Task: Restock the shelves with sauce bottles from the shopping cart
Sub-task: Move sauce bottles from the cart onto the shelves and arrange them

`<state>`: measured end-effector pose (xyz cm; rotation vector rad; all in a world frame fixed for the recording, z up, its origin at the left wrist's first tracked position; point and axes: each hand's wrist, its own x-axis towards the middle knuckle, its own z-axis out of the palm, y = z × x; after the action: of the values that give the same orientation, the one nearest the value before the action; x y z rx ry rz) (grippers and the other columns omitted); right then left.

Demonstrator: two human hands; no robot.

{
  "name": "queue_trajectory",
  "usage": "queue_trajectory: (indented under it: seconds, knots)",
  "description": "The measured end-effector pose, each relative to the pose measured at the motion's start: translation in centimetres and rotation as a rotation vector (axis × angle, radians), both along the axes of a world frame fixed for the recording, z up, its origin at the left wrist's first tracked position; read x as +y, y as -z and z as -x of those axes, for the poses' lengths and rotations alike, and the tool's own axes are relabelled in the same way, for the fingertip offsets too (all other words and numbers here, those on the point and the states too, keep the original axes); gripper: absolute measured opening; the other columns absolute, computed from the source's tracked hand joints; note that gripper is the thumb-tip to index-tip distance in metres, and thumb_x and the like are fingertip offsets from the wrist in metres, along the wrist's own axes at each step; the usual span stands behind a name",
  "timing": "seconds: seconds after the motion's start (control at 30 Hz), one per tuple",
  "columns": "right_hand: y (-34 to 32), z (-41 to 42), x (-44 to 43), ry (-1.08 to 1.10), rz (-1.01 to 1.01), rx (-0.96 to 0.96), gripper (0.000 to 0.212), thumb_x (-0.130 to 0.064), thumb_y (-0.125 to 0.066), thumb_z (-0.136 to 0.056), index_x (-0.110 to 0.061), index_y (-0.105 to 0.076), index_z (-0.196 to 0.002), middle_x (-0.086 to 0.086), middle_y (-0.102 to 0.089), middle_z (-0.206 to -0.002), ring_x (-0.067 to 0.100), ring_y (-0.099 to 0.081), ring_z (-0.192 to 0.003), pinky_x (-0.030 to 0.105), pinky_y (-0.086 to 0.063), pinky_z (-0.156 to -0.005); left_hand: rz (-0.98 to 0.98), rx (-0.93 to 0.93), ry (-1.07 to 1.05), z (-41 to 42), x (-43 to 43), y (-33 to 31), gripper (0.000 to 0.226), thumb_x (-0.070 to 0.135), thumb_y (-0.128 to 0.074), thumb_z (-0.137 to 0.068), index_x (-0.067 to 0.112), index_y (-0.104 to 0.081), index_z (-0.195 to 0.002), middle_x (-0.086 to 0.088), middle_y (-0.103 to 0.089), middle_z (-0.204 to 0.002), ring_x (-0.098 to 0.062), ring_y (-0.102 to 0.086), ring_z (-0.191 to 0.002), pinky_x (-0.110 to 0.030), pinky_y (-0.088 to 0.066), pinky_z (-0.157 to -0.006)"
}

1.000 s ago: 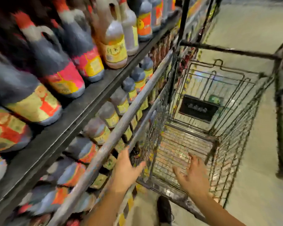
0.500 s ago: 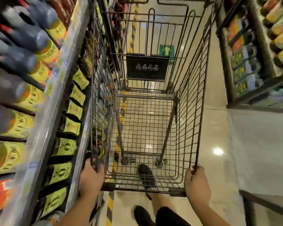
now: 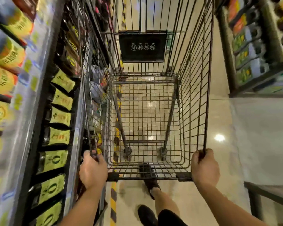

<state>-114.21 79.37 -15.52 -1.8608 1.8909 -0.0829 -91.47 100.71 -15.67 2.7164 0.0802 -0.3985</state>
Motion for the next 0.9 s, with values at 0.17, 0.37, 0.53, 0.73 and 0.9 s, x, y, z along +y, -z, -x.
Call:
queue_trajectory:
  seconds: [0.17,0.37,0.53,0.73,0.9]
  knots:
    - [0.1,-3.2,-4.0,-0.007,0.018,-0.004,0.017,-0.029,-0.049,-0.094,-0.021,-0.040,-0.083,-0.005,-0.042,-0.058,0.025,-0.041,-0.055,0.032,-0.034,-0.056,-0.013,-0.033,0.004,-3.9,-4.5,0.5,0.008,0.022,-0.055,-0.092,0.019,-0.047,-0.092,0.000,-0.054,-0.065,-0.020,-0.047,-0.054,-0.029,-0.036,-0.051]
    - [-0.1,-7.2,-9.5,0.008,0.012,-0.022,0.017,-0.030,-0.047,-0.095,-0.019,-0.040,-0.084,-0.002,-0.045,-0.058,0.028,-0.045,-0.055,0.033,-0.037,-0.055,0.000,-0.084,0.059,-7.8,-10.7,0.0,0.014,0.018,-0.057,-0.093,0.013,-0.045,-0.090,0.009,-0.034,-0.059,-0.018,-0.038,-0.057,-0.031,-0.036,-0.057]
    - [-0.1,-10.7,-14.3,0.018,0.025,-0.009,0.018,-0.030,-0.047,-0.094,-0.019,-0.039,-0.082,-0.004,-0.043,-0.056,0.029,-0.045,-0.055,0.034,-0.036,-0.055,0.003,-0.084,0.075,-11.6,-15.7,0.1,0.019,0.017,-0.056,-0.093,0.011,-0.041,-0.084,0.005,-0.038,-0.056,-0.012,-0.032,-0.046,-0.025,-0.022,-0.045]
    - [0.4,-15.3,-20.1,0.024,0.042,0.003,0.017,-0.030,-0.047,-0.095,-0.019,-0.040,-0.083,-0.009,-0.039,-0.055,0.027,-0.043,-0.053,0.033,-0.035,-0.055,0.000,-0.103,0.079,-16.4,-21.6,0.6,0.018,0.016,-0.056,-0.093,0.012,-0.041,-0.083,-0.009,-0.051,-0.065,-0.027,-0.046,-0.058,-0.033,-0.034,-0.055]
    - [0.8,-19.2,-24.6,0.006,0.057,0.023,0.016,-0.032,-0.045,-0.096,-0.020,-0.041,-0.086,-0.007,-0.046,-0.056,0.028,-0.051,-0.054,0.034,-0.042,-0.054,-0.002,-0.079,0.095,-20.6,-26.2,0.8,0.015,0.017,-0.056,-0.093,0.006,-0.047,-0.090,-0.023,-0.064,-0.082,-0.042,-0.062,-0.075,-0.037,-0.037,-0.060]
